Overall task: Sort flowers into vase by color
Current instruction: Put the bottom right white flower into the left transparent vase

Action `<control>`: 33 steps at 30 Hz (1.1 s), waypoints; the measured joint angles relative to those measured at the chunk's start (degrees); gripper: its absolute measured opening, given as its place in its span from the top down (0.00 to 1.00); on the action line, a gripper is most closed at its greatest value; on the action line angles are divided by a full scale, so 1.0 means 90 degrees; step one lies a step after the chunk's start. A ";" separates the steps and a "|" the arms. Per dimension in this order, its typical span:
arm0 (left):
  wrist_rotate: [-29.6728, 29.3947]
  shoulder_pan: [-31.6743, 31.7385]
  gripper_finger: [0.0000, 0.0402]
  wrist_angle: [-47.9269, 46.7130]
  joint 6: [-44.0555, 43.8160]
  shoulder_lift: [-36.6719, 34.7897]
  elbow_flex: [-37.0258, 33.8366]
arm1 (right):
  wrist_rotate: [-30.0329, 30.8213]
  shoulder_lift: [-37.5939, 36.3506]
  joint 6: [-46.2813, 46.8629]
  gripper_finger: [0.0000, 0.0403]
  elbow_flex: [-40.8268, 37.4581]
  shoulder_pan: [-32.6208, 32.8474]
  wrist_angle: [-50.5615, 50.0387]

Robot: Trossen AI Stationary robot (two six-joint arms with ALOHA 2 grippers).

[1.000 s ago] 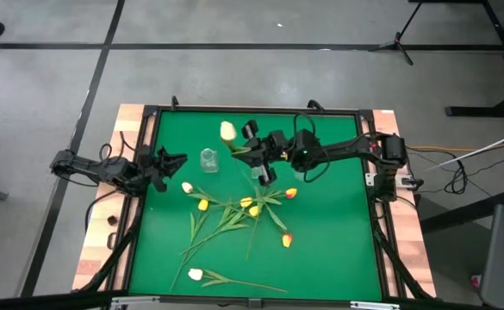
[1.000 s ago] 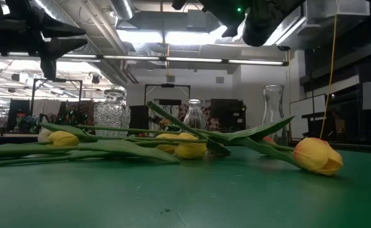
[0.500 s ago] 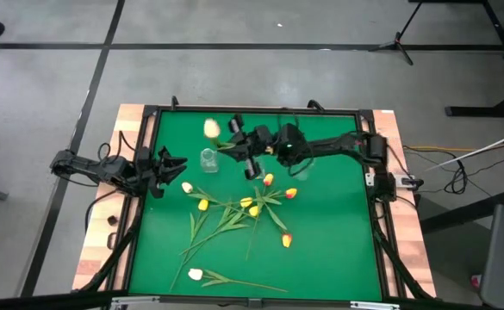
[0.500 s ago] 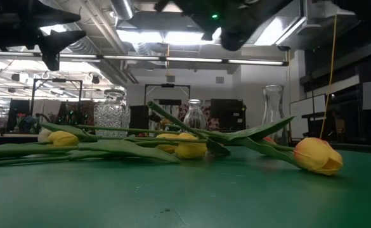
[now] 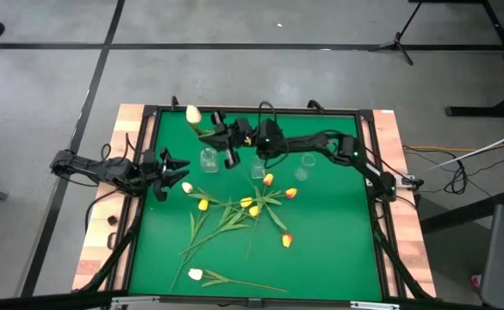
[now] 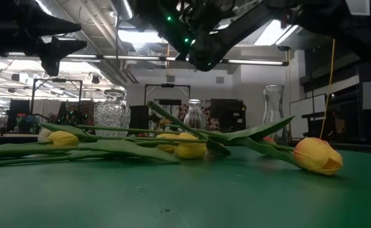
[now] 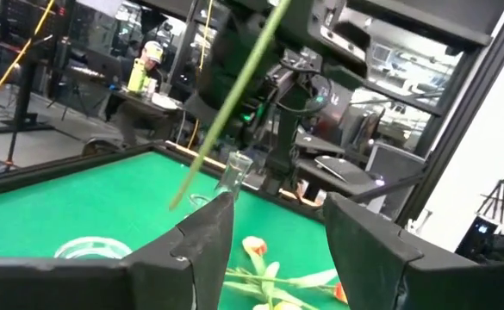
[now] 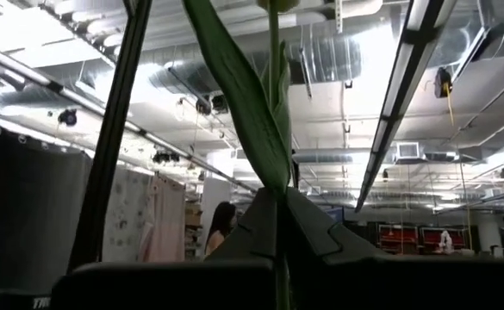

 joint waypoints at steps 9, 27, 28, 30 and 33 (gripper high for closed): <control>-0.0015 0.0000 0.55 -0.0046 0.0132 0.0000 0.0000 | -0.0228 0.0506 0.0144 0.99 0.0502 -0.0101 0.0025; -0.0027 0.0000 0.55 -0.0239 0.0127 -0.0005 0.0000 | -0.0179 0.0904 0.0351 0.99 0.0495 -0.0341 -0.0168; -0.0027 0.0000 0.55 -0.0239 0.0127 -0.0005 0.0000 | -0.0214 0.0904 0.0338 0.99 0.0495 -0.0360 -0.0225; -0.0027 0.0000 0.55 -0.0248 0.0127 -0.0005 0.0000 | -0.0272 0.0904 0.0354 0.99 0.0495 -0.0367 -0.0209; -0.0027 0.0000 0.56 -0.0249 0.0127 -0.0005 0.0000 | -0.0279 0.0904 0.0380 0.99 0.0495 -0.0372 -0.0211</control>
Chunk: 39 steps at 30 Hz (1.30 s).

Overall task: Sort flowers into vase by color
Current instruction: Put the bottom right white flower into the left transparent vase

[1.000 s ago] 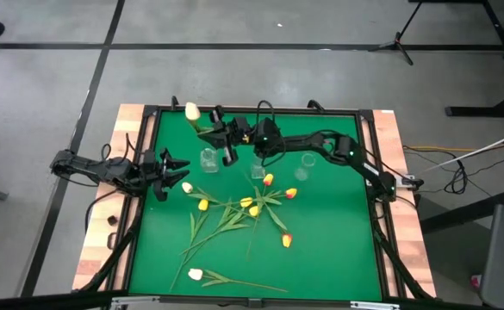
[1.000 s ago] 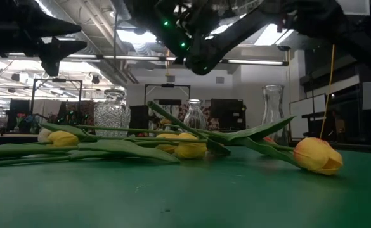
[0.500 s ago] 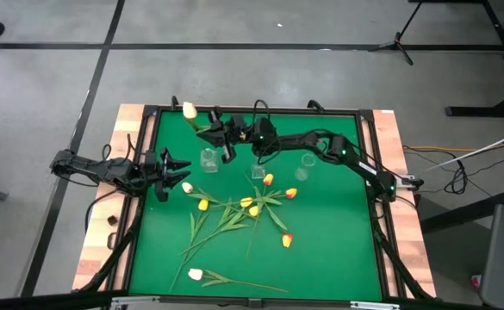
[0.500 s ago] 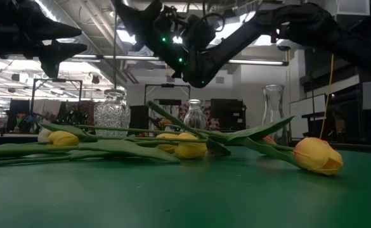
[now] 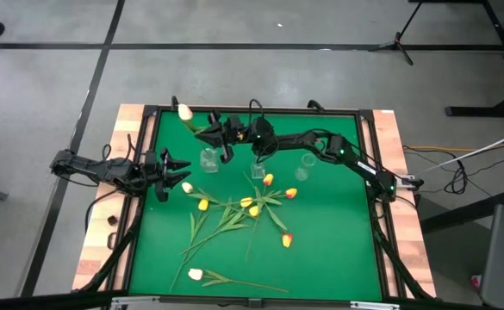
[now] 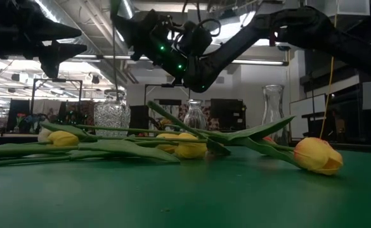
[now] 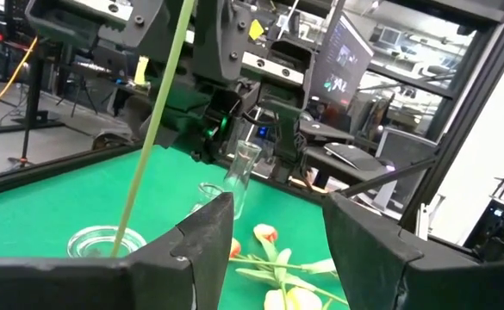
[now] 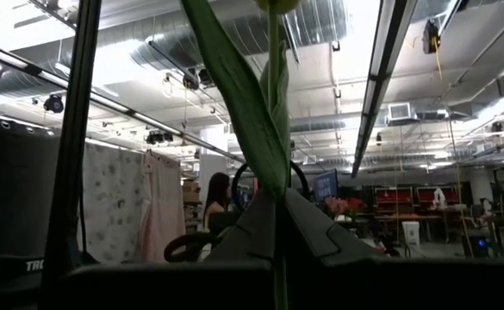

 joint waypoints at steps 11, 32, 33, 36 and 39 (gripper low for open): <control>0.0002 0.0000 0.56 0.0000 -0.0005 0.0000 0.0000 | -0.0004 0.0000 0.0009 0.90 0.0000 0.0002 -0.0637; 0.0005 0.0000 0.55 -0.0002 -0.0189 0.0000 0.0000 | -0.0188 -0.0005 0.0603 0.85 -0.0002 -0.0268 -0.1015; 0.0005 0.0000 0.56 -0.0002 -0.0189 0.0000 0.0000 | -0.0262 -0.0005 0.0659 0.84 -0.0002 -0.0299 -0.1067; 0.0005 0.0000 0.55 -0.0002 -0.0189 0.0000 0.0000 | -0.0516 -0.0005 0.0786 0.84 -0.0002 -0.0379 -0.1340; 0.0005 0.0000 0.55 -0.0002 -0.0189 0.0000 0.0000 | -0.0714 -0.0005 0.0791 0.84 -0.0007 -0.0414 -0.1464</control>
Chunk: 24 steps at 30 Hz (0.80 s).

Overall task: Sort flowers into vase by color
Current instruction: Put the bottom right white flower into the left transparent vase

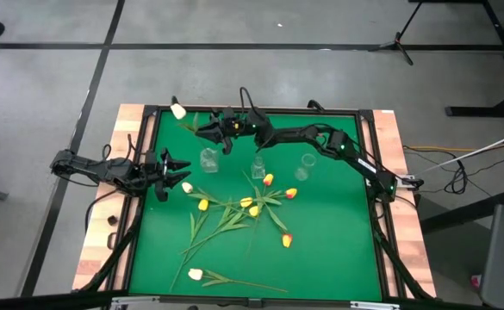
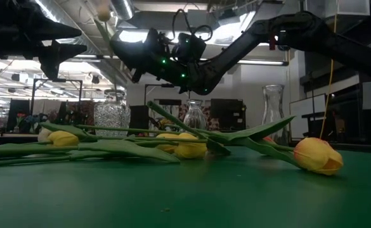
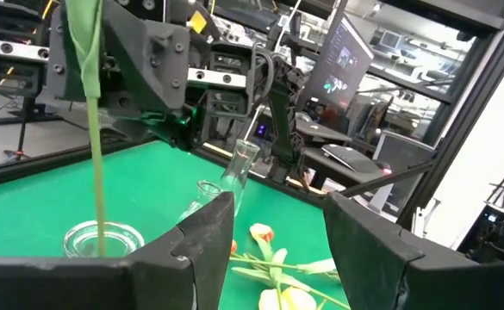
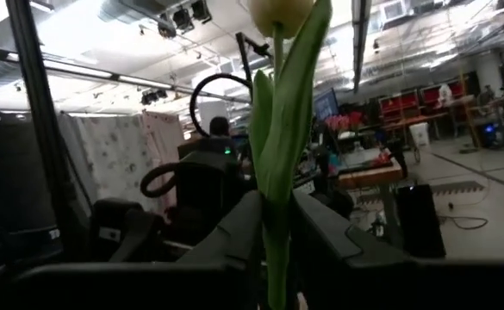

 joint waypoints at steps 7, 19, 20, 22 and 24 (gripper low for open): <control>0.0001 0.0000 0.55 -0.0002 0.0000 0.0000 0.0000 | -0.0234 0.0000 -0.0001 0.84 0.0000 0.0002 -0.0069; 0.0002 0.0000 0.55 -0.0002 0.0002 0.0000 0.0000 | -0.0636 -0.0015 0.0172 0.64 0.0000 -0.0003 -0.0407; 0.0002 0.0000 0.55 -0.0002 -0.0002 0.0000 0.0000 | -0.0696 -0.0015 0.0195 0.61 0.0000 -0.0020 -0.0429; 0.0002 0.0000 0.55 -0.0002 -0.0020 0.0000 0.0000 | -0.0877 -0.0015 0.0320 0.55 0.0000 -0.0050 -0.0419; 0.0035 0.0000 0.55 -0.0007 -0.0029 0.0000 0.0000 | -0.1109 -0.0028 0.0501 0.51 0.0000 -0.0116 -0.0416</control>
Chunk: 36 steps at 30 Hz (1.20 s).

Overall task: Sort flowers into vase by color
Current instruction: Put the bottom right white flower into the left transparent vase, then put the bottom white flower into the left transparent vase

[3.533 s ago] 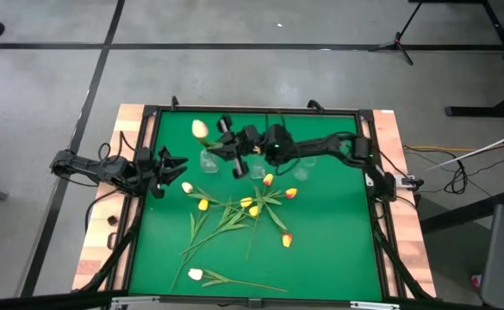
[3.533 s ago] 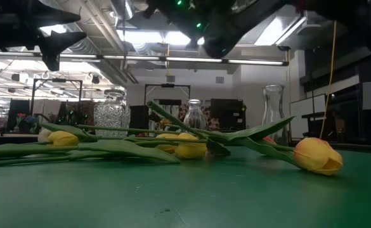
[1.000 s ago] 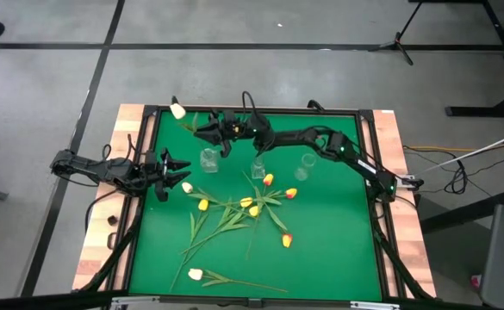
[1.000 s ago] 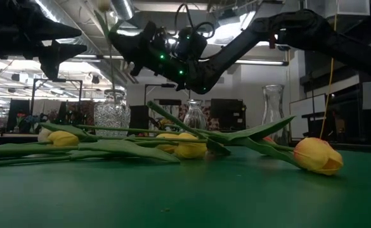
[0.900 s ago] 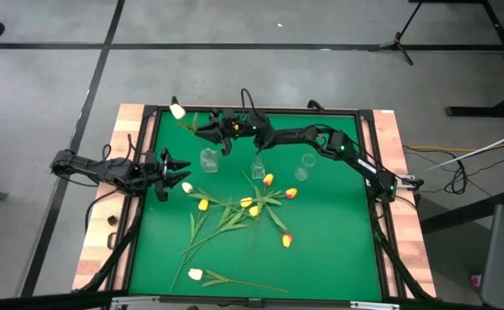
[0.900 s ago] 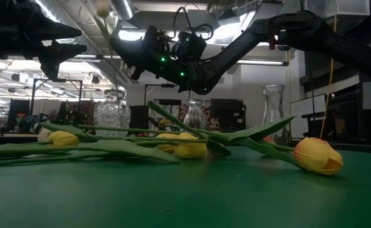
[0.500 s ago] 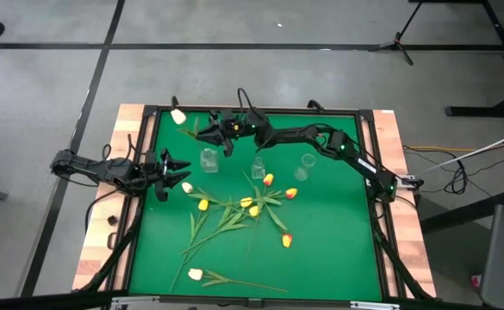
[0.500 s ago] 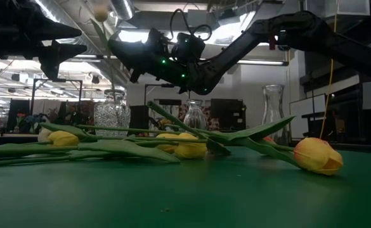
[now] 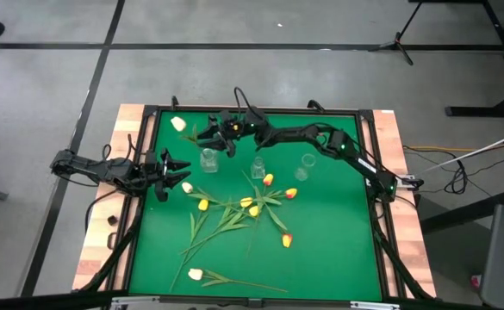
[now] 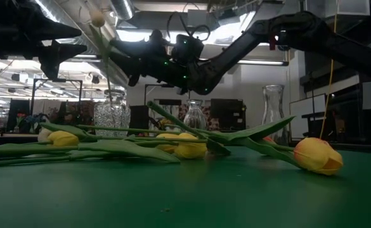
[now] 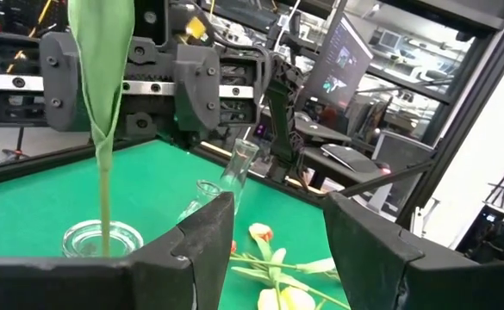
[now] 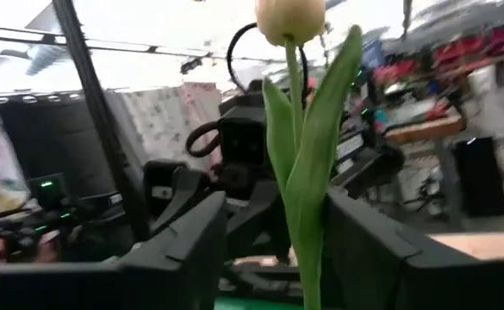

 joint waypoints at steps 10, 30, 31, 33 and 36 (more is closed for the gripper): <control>0.0029 -0.0002 0.55 -0.0212 -0.0162 -0.0002 0.0000 | -0.2437 -0.0266 0.1884 0.48 0.0002 -0.0545 0.0059; 0.0950 -0.0002 0.55 -0.0355 -0.0404 0.0000 0.0000 | -0.3728 -0.2640 0.2369 0.48 0.0007 0.0582 -0.1939; 0.1027 -0.0002 0.55 -0.0391 -0.0428 0.0000 0.0000 | -0.3727 -0.2731 0.2324 0.48 0.0007 0.0730 -0.2123; 0.1208 -0.0002 0.55 -0.0441 -0.0466 0.0000 0.0000 | -0.3713 -0.2889 0.2257 0.48 0.0008 0.1051 -0.2654; 0.1617 -0.0002 0.55 -0.0449 -0.0471 0.0000 0.0000 | -0.3680 -0.3115 0.2126 0.48 0.0009 0.1548 -0.3827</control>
